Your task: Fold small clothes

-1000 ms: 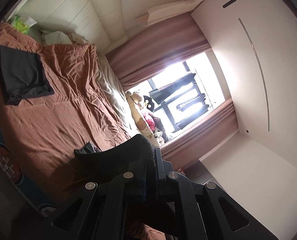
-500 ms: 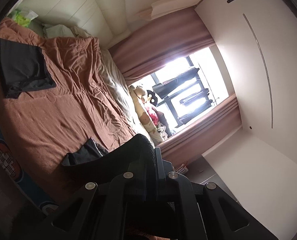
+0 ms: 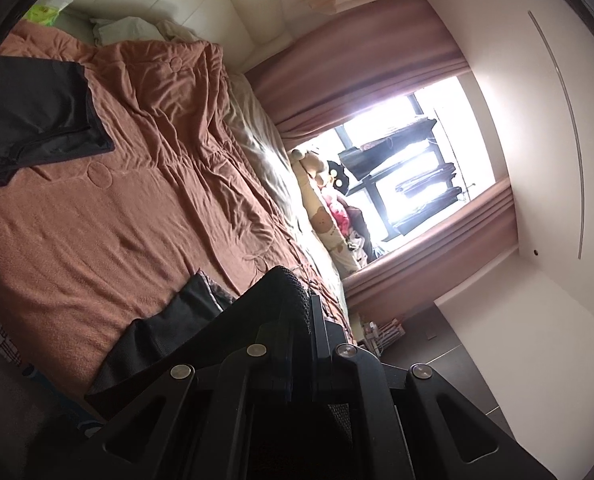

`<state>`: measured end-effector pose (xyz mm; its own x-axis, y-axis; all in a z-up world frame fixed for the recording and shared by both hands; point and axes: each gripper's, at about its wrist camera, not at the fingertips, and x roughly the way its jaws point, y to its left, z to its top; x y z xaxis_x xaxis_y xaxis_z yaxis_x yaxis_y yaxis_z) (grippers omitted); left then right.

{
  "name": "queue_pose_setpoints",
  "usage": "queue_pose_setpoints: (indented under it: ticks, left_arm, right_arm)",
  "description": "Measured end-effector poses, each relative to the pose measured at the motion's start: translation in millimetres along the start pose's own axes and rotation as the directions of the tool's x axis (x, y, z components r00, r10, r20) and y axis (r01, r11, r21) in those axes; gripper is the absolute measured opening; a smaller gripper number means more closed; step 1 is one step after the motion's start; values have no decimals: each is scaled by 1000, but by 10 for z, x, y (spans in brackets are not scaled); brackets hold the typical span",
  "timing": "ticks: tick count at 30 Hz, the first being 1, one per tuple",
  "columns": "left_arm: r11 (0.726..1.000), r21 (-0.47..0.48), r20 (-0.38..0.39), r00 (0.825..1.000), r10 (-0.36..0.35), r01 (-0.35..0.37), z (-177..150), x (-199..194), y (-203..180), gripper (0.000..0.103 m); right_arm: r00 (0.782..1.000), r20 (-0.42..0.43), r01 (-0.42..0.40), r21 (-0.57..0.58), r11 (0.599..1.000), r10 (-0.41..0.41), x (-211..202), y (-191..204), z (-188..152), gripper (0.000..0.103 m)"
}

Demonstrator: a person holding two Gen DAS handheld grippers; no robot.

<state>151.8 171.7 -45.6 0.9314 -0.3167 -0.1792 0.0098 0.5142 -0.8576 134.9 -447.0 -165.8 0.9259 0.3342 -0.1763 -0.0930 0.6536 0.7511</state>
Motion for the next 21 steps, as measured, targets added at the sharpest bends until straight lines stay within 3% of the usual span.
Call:
queue_pose_setpoints:
  ticks: [10, 21]
  left_arm:
    - [996, 5, -69, 993, 93, -93, 218, 979, 169, 5]
    - [986, 17, -115, 980, 165, -164, 334, 1791, 345, 5]
  right_arm:
    - [995, -74, 75, 28, 997, -73, 907, -94, 317, 0]
    - [985, -115, 136, 21, 990, -133, 1533, -78, 573, 0]
